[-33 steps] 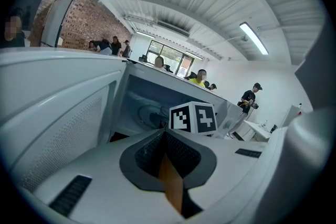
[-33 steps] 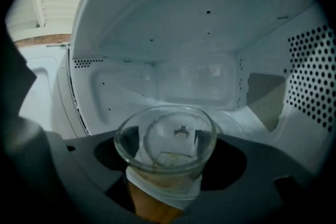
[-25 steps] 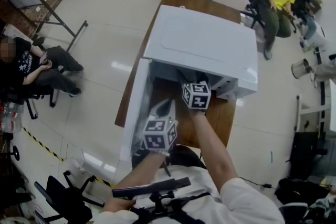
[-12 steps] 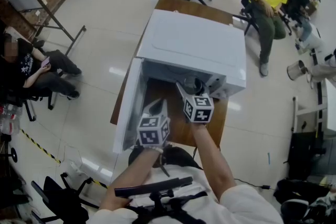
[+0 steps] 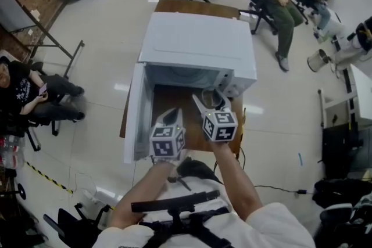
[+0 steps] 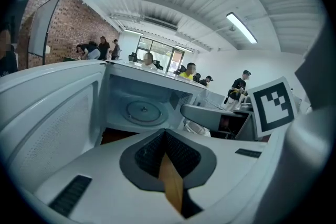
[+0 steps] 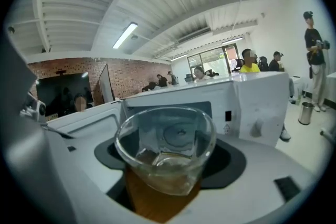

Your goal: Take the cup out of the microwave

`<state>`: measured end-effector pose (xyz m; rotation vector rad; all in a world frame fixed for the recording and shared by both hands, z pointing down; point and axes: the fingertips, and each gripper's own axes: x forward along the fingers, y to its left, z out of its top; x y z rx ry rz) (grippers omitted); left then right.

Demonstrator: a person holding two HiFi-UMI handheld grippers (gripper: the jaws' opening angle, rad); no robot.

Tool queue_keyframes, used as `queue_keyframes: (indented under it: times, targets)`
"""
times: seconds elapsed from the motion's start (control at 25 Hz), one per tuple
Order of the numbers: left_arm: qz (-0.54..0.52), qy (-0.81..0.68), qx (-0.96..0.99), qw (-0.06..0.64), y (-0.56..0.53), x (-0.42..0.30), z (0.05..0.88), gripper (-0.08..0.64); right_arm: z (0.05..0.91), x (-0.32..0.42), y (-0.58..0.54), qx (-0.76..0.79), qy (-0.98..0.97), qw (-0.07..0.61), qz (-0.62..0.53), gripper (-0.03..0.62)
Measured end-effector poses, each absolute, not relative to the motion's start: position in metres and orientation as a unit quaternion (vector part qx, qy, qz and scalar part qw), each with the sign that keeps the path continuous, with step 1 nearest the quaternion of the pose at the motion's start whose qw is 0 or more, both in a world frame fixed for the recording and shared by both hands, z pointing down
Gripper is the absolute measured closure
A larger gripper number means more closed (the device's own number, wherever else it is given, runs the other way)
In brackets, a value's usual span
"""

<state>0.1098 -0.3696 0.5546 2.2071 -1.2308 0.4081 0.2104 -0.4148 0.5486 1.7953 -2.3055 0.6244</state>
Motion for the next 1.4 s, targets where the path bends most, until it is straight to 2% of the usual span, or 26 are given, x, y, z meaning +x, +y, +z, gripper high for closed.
queue_keyframes:
  times: [0.56,0.92,1.4]
  targets:
    - [0.144,-0.382,0.874,0.263,-0.264,0.091,0.532,0.571,0.490,0.192,-0.256,0.662,-0.723,0.023,0.197,0.206]
    - [0.137,-0.349,0.900,0.224,-0.201,0.063,0.503,0.571,0.466,0.172,-0.157,0.700,-0.687,0.046,0.188,0.206]
    - [0.115,-0.369,0.893,0.229,-0.164,0.062,0.487,0.571,0.448,0.176,-0.114,0.683,-0.703,0.009,0.197,0.207]
